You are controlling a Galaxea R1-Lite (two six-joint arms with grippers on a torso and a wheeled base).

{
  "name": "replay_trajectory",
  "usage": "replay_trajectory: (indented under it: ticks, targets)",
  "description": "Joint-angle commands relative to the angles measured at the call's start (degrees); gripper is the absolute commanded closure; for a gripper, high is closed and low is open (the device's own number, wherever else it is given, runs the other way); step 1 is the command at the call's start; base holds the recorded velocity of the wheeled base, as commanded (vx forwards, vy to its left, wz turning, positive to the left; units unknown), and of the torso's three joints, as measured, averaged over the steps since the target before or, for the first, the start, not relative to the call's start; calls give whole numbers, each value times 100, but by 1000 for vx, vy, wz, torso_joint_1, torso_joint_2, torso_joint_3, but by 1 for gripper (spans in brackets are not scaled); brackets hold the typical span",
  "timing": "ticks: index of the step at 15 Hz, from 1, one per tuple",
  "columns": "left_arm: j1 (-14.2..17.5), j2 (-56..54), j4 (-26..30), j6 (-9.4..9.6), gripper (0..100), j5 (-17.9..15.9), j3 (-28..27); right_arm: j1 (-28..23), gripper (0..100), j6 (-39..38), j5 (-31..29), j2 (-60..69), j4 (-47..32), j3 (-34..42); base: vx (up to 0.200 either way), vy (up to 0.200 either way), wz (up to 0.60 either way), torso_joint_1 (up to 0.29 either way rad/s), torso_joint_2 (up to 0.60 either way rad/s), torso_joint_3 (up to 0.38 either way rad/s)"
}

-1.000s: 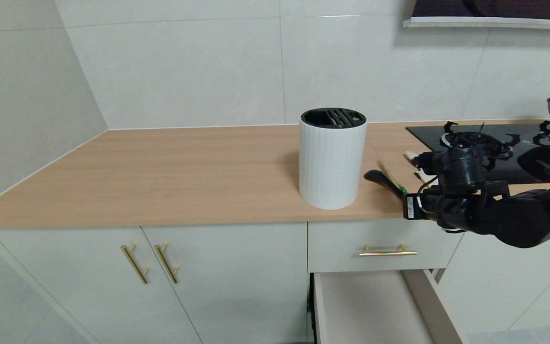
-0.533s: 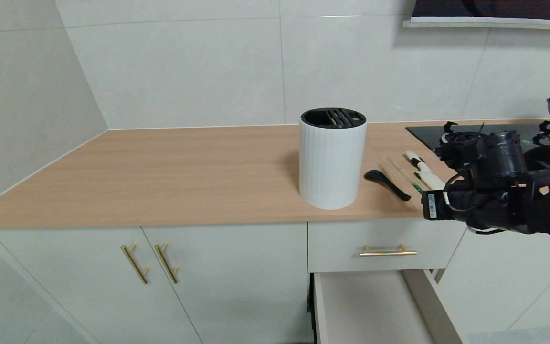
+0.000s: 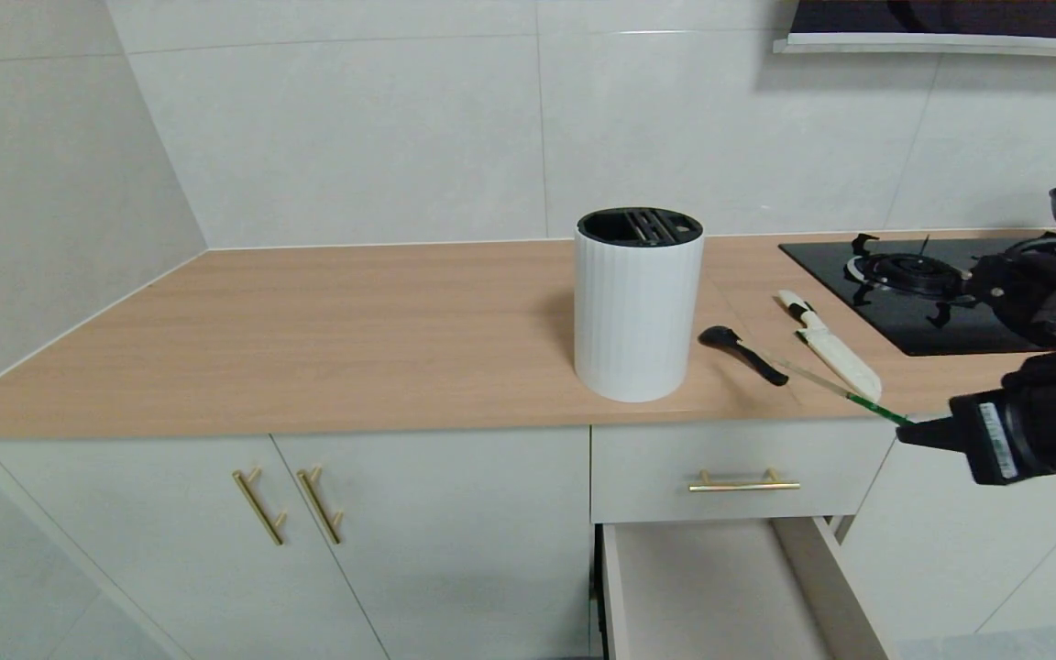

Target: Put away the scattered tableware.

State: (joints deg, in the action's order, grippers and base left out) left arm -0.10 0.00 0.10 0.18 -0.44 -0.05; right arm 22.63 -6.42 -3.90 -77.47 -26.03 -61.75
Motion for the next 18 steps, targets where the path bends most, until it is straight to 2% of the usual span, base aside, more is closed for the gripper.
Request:
replay_trajectory:
  ticks: [1, 3, 12, 18]
  targets:
    - [1, 0, -1, -1, 0, 0, -4, 225, 100, 98, 311, 698, -755, -426, 0, 0, 0, 0, 0, 0]
    - [1, 9, -1, -1, 0, 0, -4, 339, 100, 194, 487, 733, -1177, -523, 0, 0, 0, 0, 0, 0]
    - [1, 9, -1, -1, 0, 0, -4, 699, 100, 203, 583, -5, -1141, -189, 0, 0, 0, 0, 0, 0]
    - [1, 9, -1, -1, 0, 0, -4, 708, 100, 203, 575, -198, -1115, -118, 0, 0, 0, 0, 0, 0]
